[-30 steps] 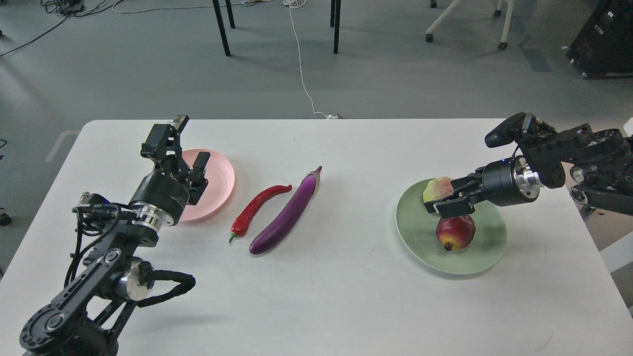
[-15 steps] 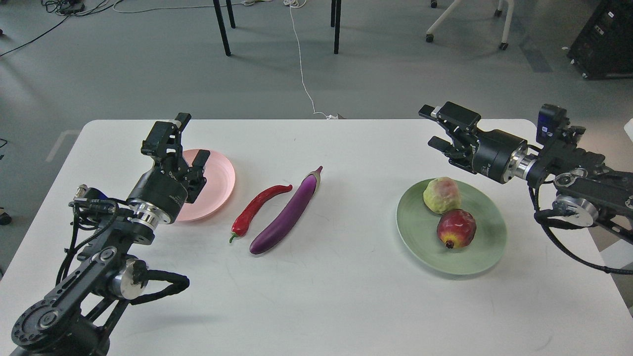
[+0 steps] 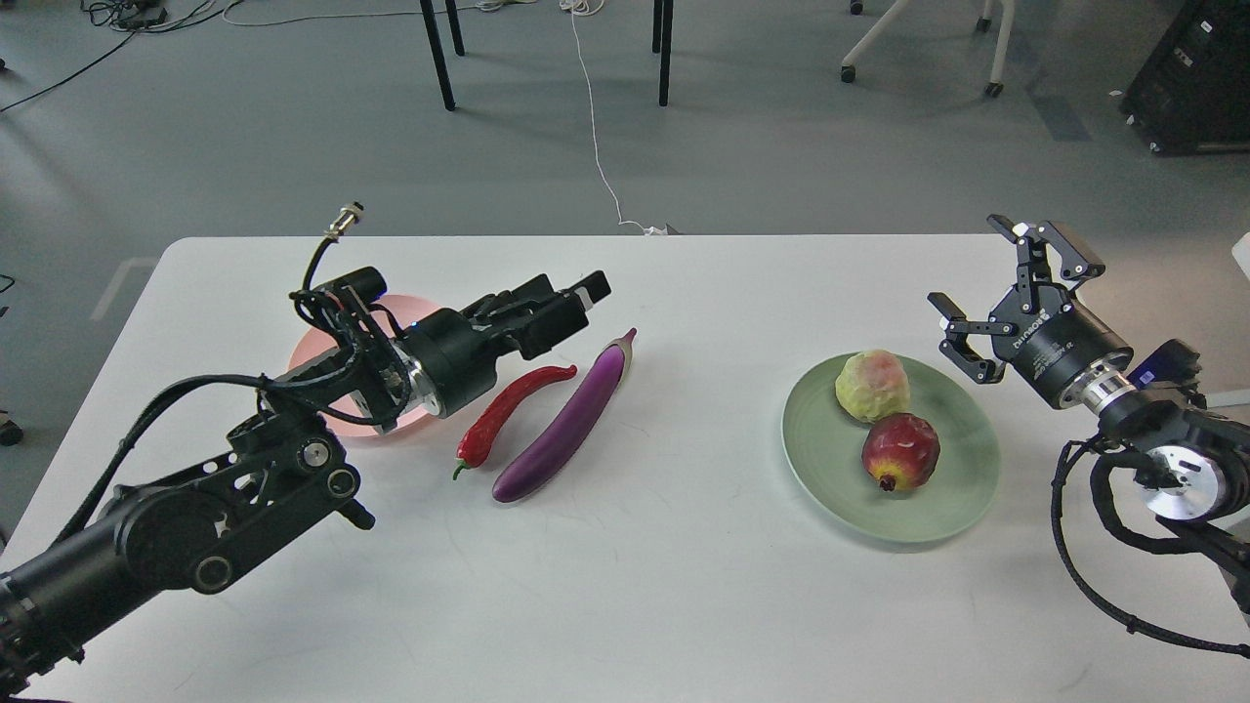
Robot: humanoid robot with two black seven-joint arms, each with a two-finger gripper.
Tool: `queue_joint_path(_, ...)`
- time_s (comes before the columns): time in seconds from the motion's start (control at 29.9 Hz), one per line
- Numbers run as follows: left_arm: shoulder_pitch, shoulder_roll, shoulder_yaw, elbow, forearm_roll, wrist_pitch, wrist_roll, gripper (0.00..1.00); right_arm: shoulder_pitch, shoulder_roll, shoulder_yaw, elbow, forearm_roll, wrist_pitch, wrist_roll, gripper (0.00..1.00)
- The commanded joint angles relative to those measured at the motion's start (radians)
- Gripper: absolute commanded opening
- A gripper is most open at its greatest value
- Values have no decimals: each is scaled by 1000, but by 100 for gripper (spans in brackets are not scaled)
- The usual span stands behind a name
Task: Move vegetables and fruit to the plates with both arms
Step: 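Reach the left gripper to the purple eggplant and grasp it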
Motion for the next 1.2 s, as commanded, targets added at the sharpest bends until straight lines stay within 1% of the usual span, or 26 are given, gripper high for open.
queue_joint_path(0.0, -164, 9, 173, 44, 76, -101, -10, 99, -3, -4, 0, -1, 1, 0, 0, 98)
queue_joint_path(0.07, -226, 18, 247, 44, 84, -201, 2, 99, -3, -6, -1, -1, -1, 0, 0, 98)
queue_joint_path(0.13, -257, 20, 292, 42, 94, -259, 10, 99, -3, -6, -1, -1, -1, 0, 0, 98)
queue_joint_path(0.17, -264, 18, 307, 42, 110, -273, 30, 99, -5, -7, -1, -1, -1, 0, 0, 98)
queue_joint_path(0.2, -266, 18, 316, 41, 122, -280, 59, 99, -5, -7, -1, -1, -1, -2, 0, 98)
queue_joint_path(0.23, -266, 15, 323, 35, 127, -284, 95, 99, -5, -7, -1, -1, -1, 0, 0, 98)
queue_joint_path(0.3, -258, 6, 323, 32, 125, -300, 155, 99, -6, -7, 0, -1, -1, 0, 0, 98)
queue_joint_path(0.37, -252, 6, 327, 41, 128, -306, 192, 99, -8, -7, -1, -1, -1, 0, 0, 98)
queue_joint_path(0.4, -251, 6, 329, 47, 131, -307, 200, 99, -8, -7, 0, -1, -1, 0, 0, 99)
queue_joint_path(0.53, -232, 9, 327, 73, 142, -307, 212, 99, -9, -9, 0, -1, -1, 0, 0, 98)
queue_joint_path(0.63, -226, 9, 329, 79, 153, -307, 214, 99, -9, -7, -1, -1, -1, 0, 0, 98)
queue_joint_path(0.77, -206, 6, 327, 79, 153, -307, 214, 98, -9, -7, -3, -1, -1, -2, 0, 98)
queue_joint_path(1.17, -172, 4, 327, 85, 161, -307, 234, 94, -19, -6, -1, -2, -1, -2, 0, 98)
